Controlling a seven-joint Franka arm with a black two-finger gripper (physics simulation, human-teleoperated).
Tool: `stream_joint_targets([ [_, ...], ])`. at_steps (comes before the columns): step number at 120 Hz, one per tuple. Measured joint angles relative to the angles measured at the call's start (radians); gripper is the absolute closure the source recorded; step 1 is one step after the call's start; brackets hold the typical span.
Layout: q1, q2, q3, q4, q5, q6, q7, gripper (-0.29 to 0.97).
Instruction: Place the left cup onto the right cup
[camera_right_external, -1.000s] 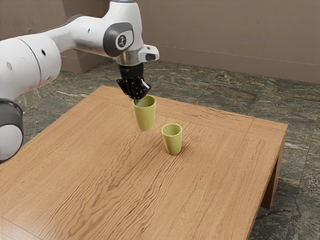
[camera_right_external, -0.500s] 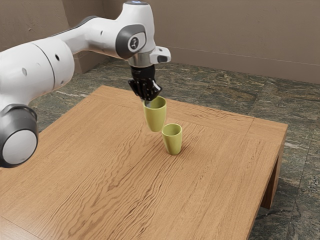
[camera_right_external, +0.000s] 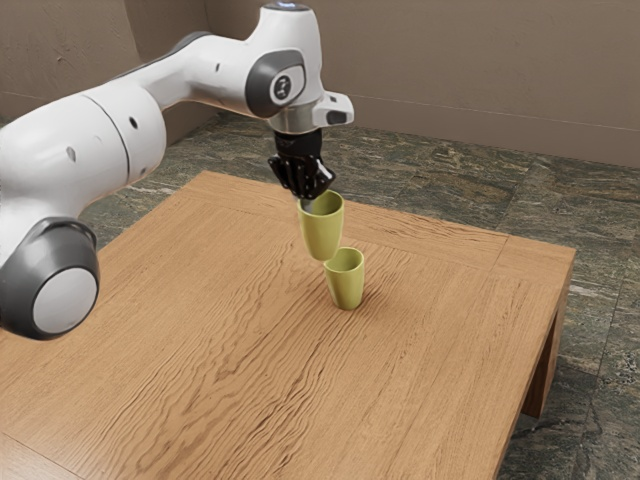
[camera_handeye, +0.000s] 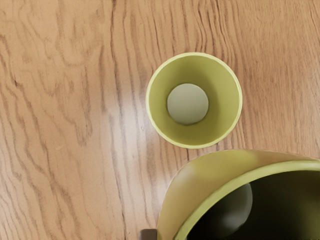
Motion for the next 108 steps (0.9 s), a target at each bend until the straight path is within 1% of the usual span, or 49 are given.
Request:
stream_joint_targets([
  [36, 0.014, 0.049, -0.007, 0.058, 0.000, -0.005, 0.000, 0.79],
  [67, 0.021, 0.103, -0.018, 0.134, 0.000, -0.007, 0.000, 0.79],
  [108, 0.043, 0.140, -0.026, 0.177, 0.000, 0.004, 0.000, 0.79],
])
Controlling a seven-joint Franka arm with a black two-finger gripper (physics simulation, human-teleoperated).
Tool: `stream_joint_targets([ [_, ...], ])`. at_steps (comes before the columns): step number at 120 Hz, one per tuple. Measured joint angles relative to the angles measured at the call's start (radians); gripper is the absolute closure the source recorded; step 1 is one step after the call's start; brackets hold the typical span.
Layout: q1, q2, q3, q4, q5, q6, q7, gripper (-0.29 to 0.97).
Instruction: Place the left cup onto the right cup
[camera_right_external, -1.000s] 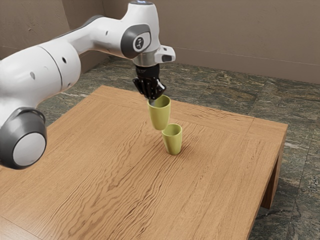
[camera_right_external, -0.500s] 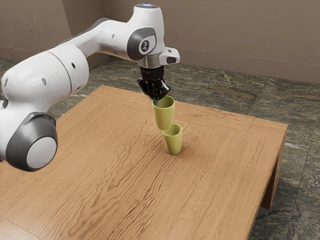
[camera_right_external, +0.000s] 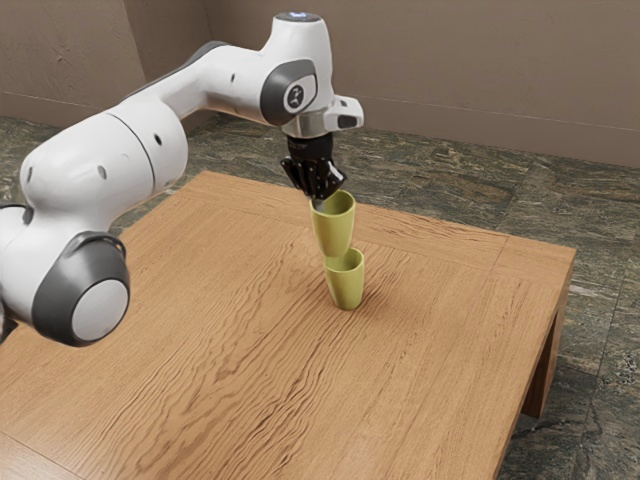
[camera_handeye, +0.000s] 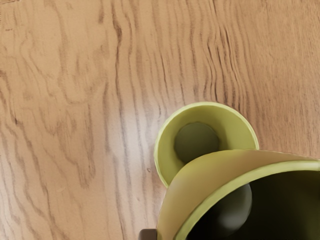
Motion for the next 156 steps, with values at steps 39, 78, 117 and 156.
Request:
stream_joint_targets([
  [39, 0.008, 0.035, -0.003, 0.045, 0.000, 0.010, 0.000, 0.79],
  [78, 0.010, 0.068, -0.015, 0.099, 0.000, 0.013, 0.000, 0.79],
  [117, 0.024, 0.099, -0.028, 0.125, 0.000, 0.028, 0.000, 0.79],
  [156, 0.027, 0.116, -0.028, 0.123, 0.000, 0.043, -0.001, 0.79],
])
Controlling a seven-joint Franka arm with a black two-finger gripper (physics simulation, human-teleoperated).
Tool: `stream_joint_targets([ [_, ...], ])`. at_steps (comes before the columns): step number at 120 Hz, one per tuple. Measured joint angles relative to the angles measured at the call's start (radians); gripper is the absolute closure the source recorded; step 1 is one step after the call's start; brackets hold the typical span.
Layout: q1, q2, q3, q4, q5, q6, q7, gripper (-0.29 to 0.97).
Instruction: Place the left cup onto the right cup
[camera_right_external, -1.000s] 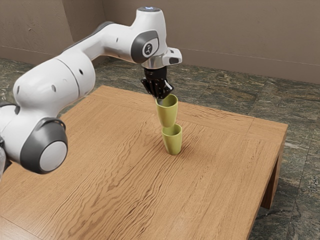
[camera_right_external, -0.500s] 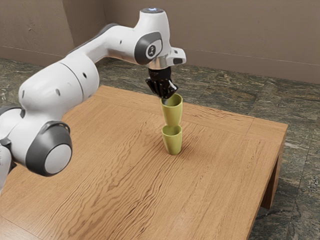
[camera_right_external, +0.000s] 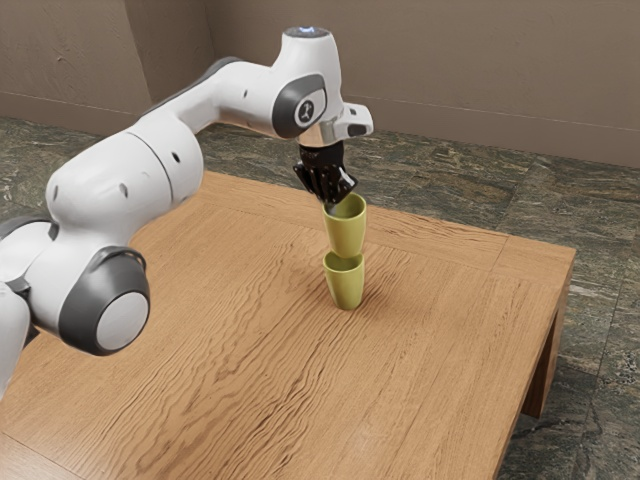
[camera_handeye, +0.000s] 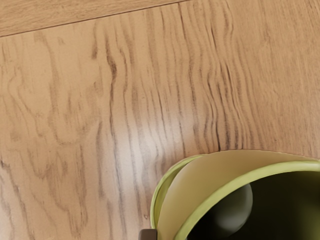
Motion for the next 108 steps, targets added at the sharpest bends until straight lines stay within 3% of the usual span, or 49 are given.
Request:
stream_joint_targets([
  [108, -0.004, -0.019, 0.006, -0.053, -0.010, 0.008, 0.000, 0.79],
])
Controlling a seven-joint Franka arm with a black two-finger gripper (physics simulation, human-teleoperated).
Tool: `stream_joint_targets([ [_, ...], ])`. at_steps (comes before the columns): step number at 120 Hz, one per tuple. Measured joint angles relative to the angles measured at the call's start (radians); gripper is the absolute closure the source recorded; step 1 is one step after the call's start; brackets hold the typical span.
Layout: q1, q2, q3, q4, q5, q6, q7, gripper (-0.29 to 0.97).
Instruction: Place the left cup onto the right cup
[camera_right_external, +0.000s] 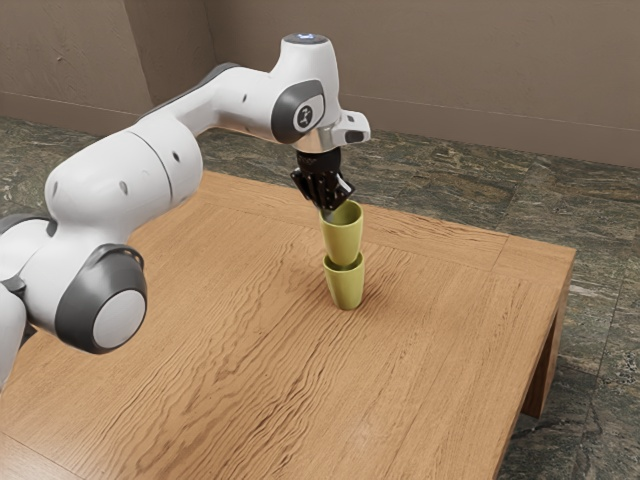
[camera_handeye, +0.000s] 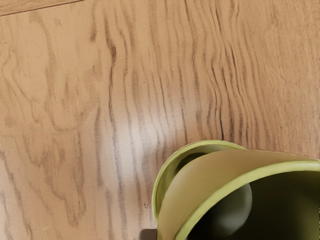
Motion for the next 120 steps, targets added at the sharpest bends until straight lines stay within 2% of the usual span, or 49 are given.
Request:
stream_joint_targets([
  [120, 0.005, 0.004, 0.001, -0.011, -0.012, 0.001, 0.000, 0.79],
])
